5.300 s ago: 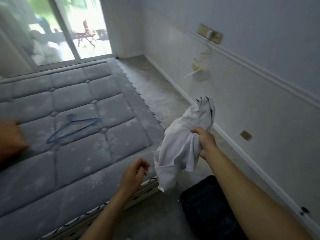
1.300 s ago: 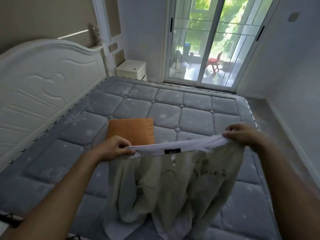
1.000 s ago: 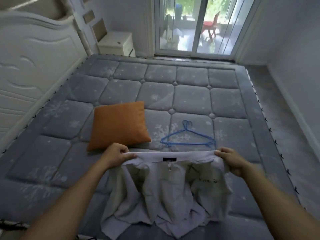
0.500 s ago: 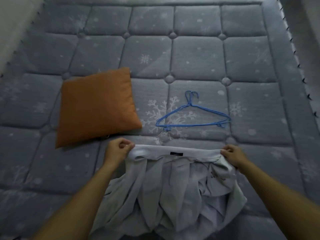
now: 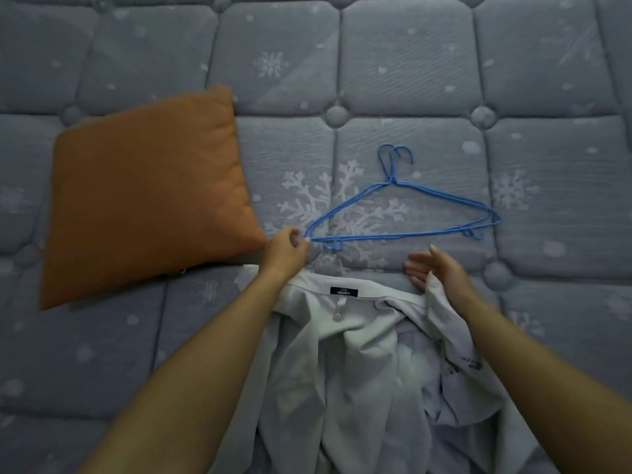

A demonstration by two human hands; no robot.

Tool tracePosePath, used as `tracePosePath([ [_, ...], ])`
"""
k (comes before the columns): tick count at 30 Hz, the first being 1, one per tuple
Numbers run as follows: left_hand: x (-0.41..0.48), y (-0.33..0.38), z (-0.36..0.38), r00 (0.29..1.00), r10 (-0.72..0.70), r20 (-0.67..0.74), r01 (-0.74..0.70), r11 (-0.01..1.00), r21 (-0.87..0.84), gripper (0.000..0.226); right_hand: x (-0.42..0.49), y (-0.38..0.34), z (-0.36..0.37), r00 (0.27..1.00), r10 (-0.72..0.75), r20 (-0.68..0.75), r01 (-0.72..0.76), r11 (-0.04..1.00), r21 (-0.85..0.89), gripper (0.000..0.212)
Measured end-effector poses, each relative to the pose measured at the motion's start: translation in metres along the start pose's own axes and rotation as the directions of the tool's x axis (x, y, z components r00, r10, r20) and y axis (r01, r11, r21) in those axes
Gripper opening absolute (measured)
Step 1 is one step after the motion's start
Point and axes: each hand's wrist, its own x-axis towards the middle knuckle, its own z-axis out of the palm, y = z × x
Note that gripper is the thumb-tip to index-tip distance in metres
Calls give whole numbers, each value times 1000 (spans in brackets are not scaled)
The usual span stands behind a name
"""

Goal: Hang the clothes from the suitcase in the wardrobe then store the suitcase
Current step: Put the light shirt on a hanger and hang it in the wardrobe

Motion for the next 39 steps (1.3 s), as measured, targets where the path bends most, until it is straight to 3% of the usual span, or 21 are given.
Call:
tracePosePath([
  [2,18,6,10,999,-51,-6,51,999,3,36,1,-1,-3,999,40,-2,-39,992,117,45],
  [6,35,14,18,996,-88,-6,88,996,-13,14,-7,-7,-2,999,34,4,-34,987,158,51],
  [11,30,17,17,986,-129,106,131,991,-7,15,-21,-16,5,999,-32,-29,36,988,150,56],
  [13,22,18,18,987,-131,88,127,990,56,15,-24,-16,12,999,-8,-39,12,993,114,51],
  [16,16,19,24,993,-107,59,102,991,85,31,-18,-18,17,998,27,-61,-19,992,124,54],
  [20,21,17,38,994,-111,5,110,989,100,24,-6,-16,17,995,55,-77,-38,978,204,59],
  [24,12,22,47,989,-145,8,141,971,194,11,-5,-11,19,996,59,-67,-43,973,227,52],
  [27,5,27,48,991,-131,21,122,959,255,24,-9,-18,27,997,67,-40,-56,974,221,51],
  [29,-2,29,48,991,-111,75,99,984,145,18,-14,-23,35,997,71,-33,-62,972,225,54],
  [31,-15,32,51,980,-60,190,86,987,-134,11,-19,-28,43,996,50,-68,-34,974,226,51],
  [34,-46,33,54,928,107,357,72,889,-452,20,-29,-34,57,970,-36,-240,78,983,167,58],
  [37,-70,35,58,865,290,409,-44,857,-514,20,-41,-39,72,921,-150,-360,164,986,8,102],
  [39,-82,37,59,849,348,398,-111,853,-510,24,-43,-39,79,894,-247,-374,246,968,-50,109],
])
